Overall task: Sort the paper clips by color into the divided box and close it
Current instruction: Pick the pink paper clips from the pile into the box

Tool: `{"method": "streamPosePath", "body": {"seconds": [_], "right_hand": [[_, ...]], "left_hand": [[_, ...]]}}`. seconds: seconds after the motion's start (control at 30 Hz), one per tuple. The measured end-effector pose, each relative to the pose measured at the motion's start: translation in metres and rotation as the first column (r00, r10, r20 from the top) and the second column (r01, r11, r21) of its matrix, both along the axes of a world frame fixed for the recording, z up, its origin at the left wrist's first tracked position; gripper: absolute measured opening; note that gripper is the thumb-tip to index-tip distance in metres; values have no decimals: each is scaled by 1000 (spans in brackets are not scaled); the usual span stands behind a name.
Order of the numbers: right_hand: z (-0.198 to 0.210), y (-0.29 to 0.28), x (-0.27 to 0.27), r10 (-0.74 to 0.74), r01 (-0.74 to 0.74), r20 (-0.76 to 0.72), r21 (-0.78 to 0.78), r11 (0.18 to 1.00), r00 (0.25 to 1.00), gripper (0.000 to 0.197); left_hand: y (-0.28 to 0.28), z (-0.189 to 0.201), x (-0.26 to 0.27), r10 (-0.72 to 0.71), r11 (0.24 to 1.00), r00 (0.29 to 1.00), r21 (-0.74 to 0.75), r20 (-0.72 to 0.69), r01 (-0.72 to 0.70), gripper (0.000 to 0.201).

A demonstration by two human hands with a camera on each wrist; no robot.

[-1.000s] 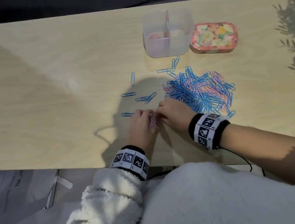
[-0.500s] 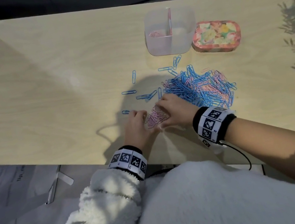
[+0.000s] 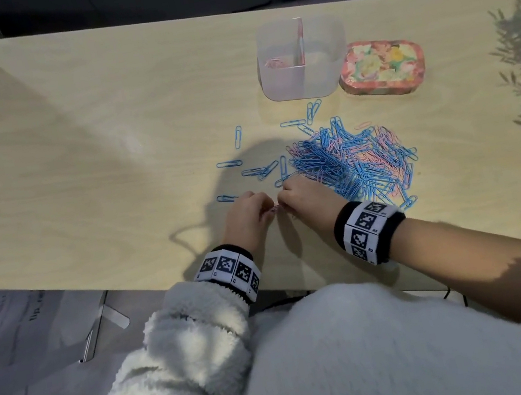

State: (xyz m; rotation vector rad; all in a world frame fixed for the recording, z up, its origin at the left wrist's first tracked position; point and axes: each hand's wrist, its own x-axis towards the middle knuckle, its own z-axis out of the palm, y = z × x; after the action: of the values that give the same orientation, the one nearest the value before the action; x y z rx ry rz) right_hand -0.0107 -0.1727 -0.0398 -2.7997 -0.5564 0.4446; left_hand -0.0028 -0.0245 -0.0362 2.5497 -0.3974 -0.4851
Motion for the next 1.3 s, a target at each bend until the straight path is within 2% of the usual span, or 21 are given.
{"method": "streamPosePath", "body": {"seconds": [0.13, 0.27, 0.37, 0.53, 0.63, 0.73, 0.83, 0.93, 1.0, 1.07, 1.13, 1.2, 1.3], "right_hand": [[3, -13, 8, -52, 54, -30, 62, 997, 998, 17], [8, -22, 19, -199, 228, -144, 229, 946, 969, 16], [20, -31, 31, -342, 409, -233, 375, 832, 910, 12], [64, -53, 80, -441, 540, -312, 530, 654, 841, 2], [87, -60, 129, -557, 599, -281, 586, 546, 782, 27], [98, -61, 170, -645, 641, -264, 612, 463, 717, 20], [97, -56, 191, -677, 670, -233, 547, 502, 698, 8], [91, -54, 203, -672, 673, -178, 421, 608, 719, 22], [90, -55, 198, -670, 655, -137, 421, 627, 730, 25], [91, -53, 172, -653, 598, -71, 486, 637, 754, 25], [84, -50, 132, -570, 526, -69, 487, 697, 819, 22], [67, -45, 84, -429, 457, -161, 371, 809, 889, 17], [40, -39, 33, -305, 360, -278, 177, 916, 911, 12]], "left_hand": [[-2, -3, 4, -13, 1000, 1000, 19, -4, 13, 16], [-8, 1, 11, -35, 997, 999, 64, -20, 37, 17], [-13, 3, 17, -78, 986, 995, 140, -57, 85, 17], [-12, 0, 19, -158, 973, 987, 168, -31, 161, 14], [-10, -3, 18, -205, 964, 979, 171, -13, 204, 12], [-5, -9, 14, -210, 967, 976, 159, 53, 200, 10], [-2, -10, 12, -206, 969, 975, 158, 84, 191, 10], [-3, -5, 14, -224, 967, 974, 137, 43, 216, 11], [-5, 1, 19, -225, 967, 974, 123, -9, 225, 14], [-8, 10, 27, -191, 979, 981, 69, -36, 194, 15], [-10, 20, 40, -168, 986, 985, -5, -44, 168, 13], [-14, 33, 59, -151, 986, 987, -74, -46, 148, 9], [-26, 56, 100, -100, 984, 994, -154, -44, 92, 8]]}}
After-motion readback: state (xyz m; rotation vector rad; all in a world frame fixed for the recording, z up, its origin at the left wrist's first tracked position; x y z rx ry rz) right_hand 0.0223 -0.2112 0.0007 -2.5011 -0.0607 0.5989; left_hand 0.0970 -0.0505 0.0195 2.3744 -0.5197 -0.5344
